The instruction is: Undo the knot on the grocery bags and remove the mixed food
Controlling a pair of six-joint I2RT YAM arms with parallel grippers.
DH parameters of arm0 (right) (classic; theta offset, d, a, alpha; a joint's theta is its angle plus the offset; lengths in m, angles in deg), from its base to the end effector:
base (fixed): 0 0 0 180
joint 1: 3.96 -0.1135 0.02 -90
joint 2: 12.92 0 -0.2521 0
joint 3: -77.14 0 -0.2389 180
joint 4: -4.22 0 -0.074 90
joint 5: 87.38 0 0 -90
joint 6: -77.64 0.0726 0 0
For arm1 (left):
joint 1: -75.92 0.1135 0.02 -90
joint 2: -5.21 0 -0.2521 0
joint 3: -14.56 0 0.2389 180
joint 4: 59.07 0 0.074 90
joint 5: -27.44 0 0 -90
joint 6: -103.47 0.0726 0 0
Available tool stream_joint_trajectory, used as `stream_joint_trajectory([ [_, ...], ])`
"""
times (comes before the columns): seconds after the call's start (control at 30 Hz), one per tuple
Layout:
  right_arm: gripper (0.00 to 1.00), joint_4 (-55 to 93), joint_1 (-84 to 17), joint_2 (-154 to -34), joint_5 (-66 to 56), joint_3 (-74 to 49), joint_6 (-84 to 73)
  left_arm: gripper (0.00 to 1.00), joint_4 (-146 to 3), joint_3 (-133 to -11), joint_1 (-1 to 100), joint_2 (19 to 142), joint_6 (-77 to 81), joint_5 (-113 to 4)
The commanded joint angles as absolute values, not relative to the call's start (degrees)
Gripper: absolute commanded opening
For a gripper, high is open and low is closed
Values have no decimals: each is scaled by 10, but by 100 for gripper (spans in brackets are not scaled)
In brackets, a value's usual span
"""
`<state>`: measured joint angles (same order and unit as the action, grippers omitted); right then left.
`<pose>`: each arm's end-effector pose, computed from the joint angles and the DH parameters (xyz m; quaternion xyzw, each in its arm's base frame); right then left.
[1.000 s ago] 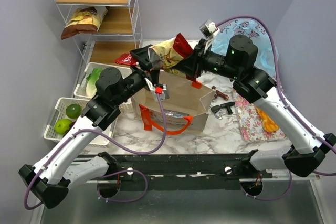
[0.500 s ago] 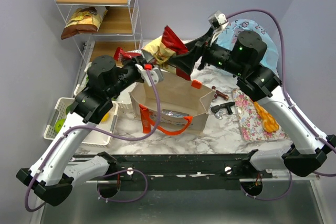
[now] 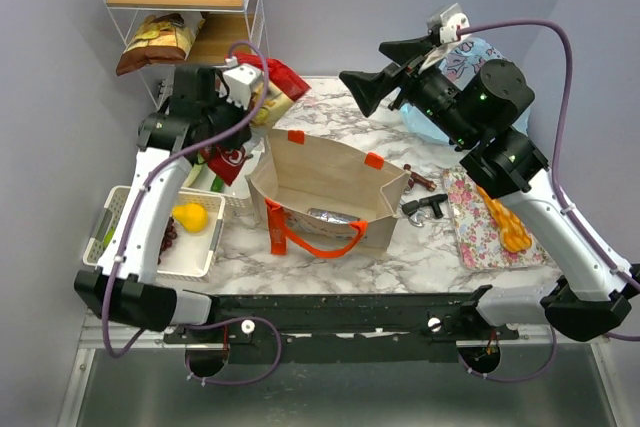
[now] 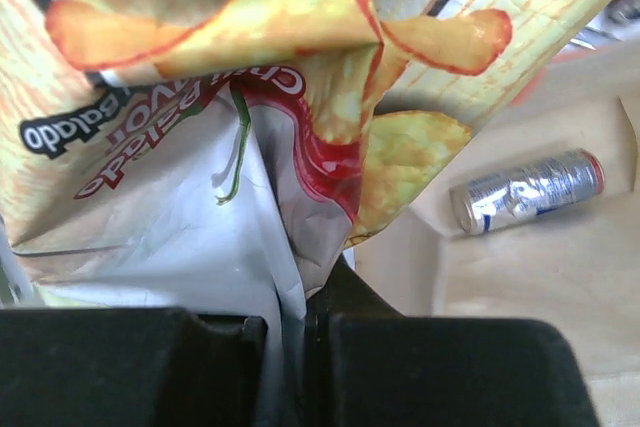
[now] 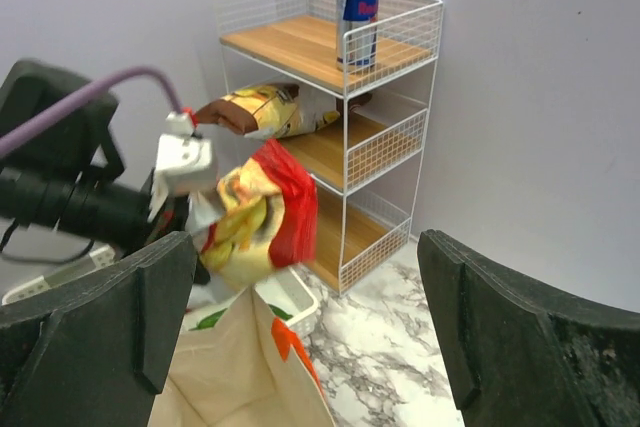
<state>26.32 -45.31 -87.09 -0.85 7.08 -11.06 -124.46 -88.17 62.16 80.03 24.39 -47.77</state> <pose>0.2128 0.1932 0.5303 -0.2339 0.5722 0.3032 0.7253 0.2671 -0.0845 0.3809 0.2457 0.8566 -0.1263 0.4358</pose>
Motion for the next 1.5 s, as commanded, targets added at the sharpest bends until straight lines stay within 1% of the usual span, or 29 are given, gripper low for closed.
stream_joint_trajectory([
  [0.0, 100, 269, -454, -857, -3, 50, -129, 0, -1313, -996, 685, 855, 109, -505],
  [0.07, 100, 271, -454, -857, -4, 48, -131, 0, -1314, -1029, 697, 881, 91, -531],
  [0.17, 100, 275, -454, -856, -3, 44, -134, 0, -1323, -1089, 699, 924, 87, -602],
  [0.27, 100, 278, -454, -854, -4, 42, -138, 0, -1349, -1151, 715, 982, 81, -640],
  [0.53, 100, 286, -454, -853, -1, 42, -148, 0, -1341, -1216, 737, 1065, 84, -698],
  [0.7, 100, 289, -454, -853, 0, 36, -146, 0, -1306, -1232, 737, 1091, 104, -693],
  [0.8, 100, 288, -454, -854, -3, 31, -142, 0, -1301, -1266, 737, 1116, 105, -664],
  [0.97, 100, 286, -454, -859, -5, 35, -136, 0, -1253, -1280, 735, 1131, 111, -639],
  [1.2, 100, 296, -454, -864, -8, 40, -134, 11, -1168, -1289, 734, 1146, 116, -607],
  [1.47, 100, 299, -454, -866, -6, 40, -133, 13, -1105, -1301, 734, 1175, 120, -597],
])
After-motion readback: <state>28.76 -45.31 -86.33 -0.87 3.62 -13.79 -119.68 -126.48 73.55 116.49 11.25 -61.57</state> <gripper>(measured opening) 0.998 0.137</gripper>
